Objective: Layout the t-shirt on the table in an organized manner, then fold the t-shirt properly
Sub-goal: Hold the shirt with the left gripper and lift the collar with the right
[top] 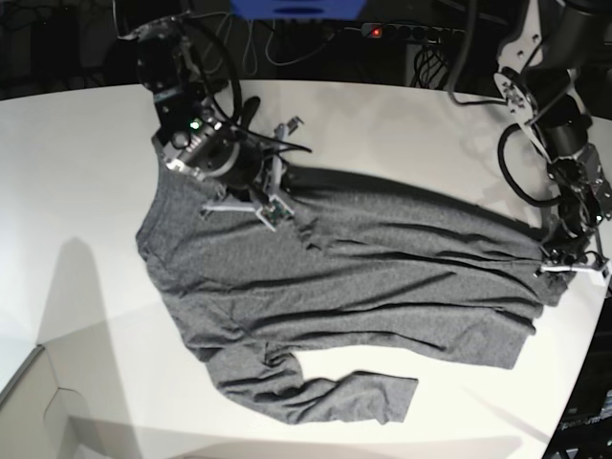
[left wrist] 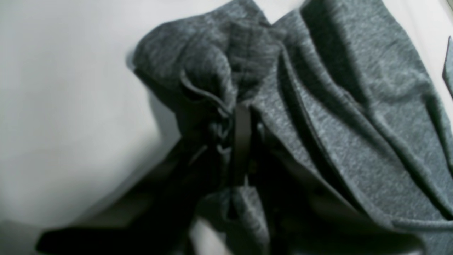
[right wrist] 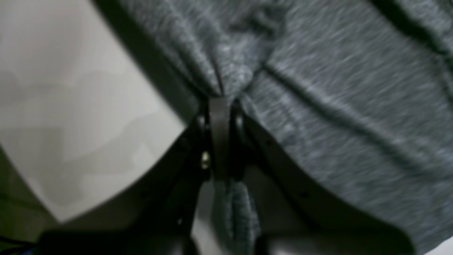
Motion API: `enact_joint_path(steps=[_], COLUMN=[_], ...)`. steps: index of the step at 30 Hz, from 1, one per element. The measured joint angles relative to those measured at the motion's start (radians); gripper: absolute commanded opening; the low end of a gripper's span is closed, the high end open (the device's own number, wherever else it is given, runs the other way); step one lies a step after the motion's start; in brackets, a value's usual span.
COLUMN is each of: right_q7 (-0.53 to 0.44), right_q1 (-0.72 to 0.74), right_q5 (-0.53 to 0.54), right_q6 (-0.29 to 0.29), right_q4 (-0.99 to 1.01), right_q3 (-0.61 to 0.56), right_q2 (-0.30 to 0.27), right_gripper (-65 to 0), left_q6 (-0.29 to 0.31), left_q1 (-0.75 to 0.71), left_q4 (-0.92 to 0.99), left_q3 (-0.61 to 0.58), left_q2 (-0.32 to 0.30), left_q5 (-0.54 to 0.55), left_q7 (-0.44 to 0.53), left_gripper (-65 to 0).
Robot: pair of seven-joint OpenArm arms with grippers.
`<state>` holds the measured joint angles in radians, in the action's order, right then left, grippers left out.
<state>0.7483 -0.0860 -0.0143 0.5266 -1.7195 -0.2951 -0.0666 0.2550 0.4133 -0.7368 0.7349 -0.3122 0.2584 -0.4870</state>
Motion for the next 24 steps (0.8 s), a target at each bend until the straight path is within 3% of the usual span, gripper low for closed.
enact_joint_path(steps=[10,14,19,24], right_q7=[-0.003,-0.004,-0.005,-0.002], right_q1=[0.099,0.131,0.139,0.147], right_q5=[0.003,0.004,0.004,0.003], right_q6=[0.001,0.075,0.076,0.076], right_q4=[0.059,0.134,0.153,0.185], right_q3=[-0.004,-0.006,-0.004,-0.005], right_q2=[-0.021,-0.029,-0.033,-0.033], right_gripper=[-65.0,-65.0,-65.0,-52.6], left_q6=[0.0,0.0,0.0,0.0], left_q1=[0.0,0.0,0.0,0.001], left_q4=[0.0,0.0,0.0,0.0], left_q3=[0.001,0.001,0.001,0.001], left_q2=[-0.008,-0.018,-0.019,-0.018], left_q5=[0.002,0.004,0.004,0.003], left_q7=[-0.003,-0.003,-0.003,-0.003], left_gripper=[-65.0,-65.0,-65.0,-65.0])
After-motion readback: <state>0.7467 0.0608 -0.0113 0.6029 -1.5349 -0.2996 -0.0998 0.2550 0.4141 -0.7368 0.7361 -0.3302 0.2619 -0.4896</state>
